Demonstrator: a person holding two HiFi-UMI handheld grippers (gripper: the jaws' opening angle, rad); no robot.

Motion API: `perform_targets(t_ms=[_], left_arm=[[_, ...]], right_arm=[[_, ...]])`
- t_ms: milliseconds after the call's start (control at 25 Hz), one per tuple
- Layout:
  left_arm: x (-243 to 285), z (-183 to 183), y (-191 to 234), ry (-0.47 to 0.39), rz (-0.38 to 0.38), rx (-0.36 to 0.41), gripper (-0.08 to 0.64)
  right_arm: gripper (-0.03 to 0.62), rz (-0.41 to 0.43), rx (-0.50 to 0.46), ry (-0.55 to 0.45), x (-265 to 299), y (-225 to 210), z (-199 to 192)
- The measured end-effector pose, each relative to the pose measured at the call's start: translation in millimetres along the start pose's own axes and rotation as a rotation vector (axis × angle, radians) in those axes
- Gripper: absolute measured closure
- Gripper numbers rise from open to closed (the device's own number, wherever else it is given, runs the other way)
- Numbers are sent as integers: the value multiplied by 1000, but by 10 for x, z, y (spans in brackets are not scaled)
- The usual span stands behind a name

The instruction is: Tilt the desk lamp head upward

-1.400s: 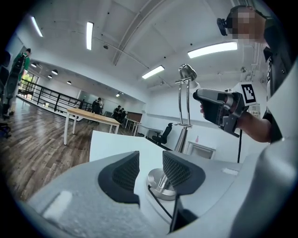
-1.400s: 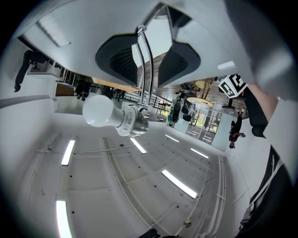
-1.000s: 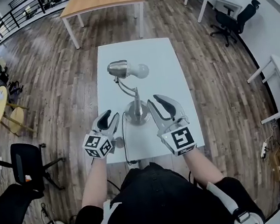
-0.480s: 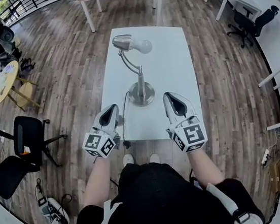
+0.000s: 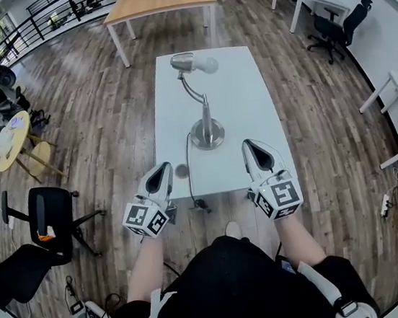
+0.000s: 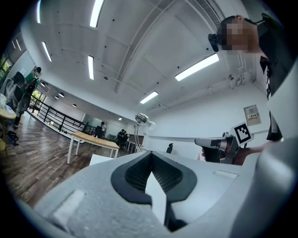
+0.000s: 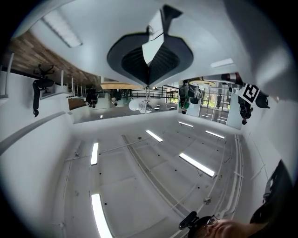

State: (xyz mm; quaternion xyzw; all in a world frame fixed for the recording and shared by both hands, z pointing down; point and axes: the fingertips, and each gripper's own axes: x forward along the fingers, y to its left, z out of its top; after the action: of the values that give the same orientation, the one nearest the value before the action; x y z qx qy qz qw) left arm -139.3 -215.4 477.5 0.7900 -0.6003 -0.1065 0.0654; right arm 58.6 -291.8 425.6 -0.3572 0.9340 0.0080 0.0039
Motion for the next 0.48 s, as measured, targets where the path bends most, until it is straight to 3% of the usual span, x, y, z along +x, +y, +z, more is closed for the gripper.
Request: perform_targets(t_ms=[280, 480], left_arm=[[-615, 87, -46, 1, -27, 22, 560], [-1024, 88, -37, 11, -50, 21, 560]], right_arm=[[588, -61, 94, 19, -449, 378, -43], [588, -108, 89, 34, -766, 660, -74]])
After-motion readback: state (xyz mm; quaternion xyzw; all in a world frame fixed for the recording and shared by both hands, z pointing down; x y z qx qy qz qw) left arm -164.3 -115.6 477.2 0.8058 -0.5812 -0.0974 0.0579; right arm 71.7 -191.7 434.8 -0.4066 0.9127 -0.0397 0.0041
